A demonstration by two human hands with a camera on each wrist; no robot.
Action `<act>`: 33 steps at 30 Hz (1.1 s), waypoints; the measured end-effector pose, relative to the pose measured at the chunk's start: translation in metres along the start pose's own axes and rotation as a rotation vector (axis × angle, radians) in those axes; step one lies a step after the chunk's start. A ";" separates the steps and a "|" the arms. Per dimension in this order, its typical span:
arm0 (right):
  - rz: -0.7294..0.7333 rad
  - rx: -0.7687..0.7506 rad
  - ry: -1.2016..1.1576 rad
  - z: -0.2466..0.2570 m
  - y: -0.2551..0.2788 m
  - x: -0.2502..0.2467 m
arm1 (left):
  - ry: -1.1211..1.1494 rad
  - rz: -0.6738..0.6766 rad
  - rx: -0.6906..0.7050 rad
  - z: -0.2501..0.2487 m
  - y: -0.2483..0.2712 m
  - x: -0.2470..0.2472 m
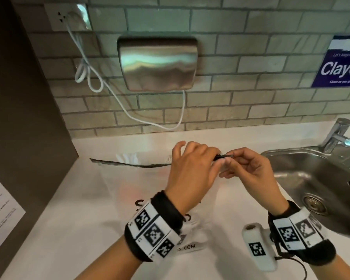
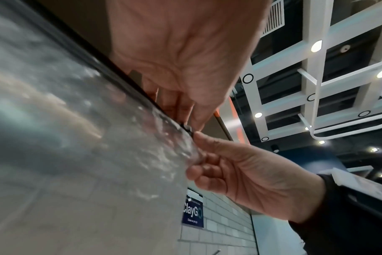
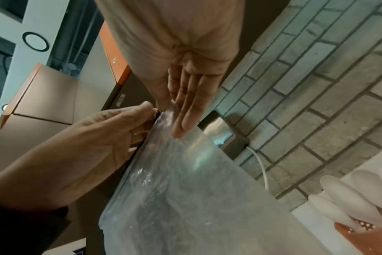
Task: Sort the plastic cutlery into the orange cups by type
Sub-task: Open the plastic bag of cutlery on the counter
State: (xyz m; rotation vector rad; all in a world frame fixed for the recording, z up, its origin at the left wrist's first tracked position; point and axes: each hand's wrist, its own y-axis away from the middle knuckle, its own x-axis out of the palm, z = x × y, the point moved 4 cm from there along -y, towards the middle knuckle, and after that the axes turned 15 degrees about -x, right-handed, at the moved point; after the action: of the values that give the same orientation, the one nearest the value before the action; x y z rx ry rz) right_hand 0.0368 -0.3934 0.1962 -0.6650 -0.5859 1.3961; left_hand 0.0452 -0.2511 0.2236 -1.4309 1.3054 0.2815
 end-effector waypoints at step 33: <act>-0.175 0.031 0.055 0.011 0.022 -0.006 | -0.067 0.069 -0.266 0.109 0.045 -0.072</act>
State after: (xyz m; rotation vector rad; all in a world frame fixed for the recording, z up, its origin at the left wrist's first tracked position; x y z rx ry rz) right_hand 0.0131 -0.3977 0.1873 -0.6105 -0.5639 1.2182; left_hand 0.0348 -0.1133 0.2154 -1.5850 1.2992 0.5618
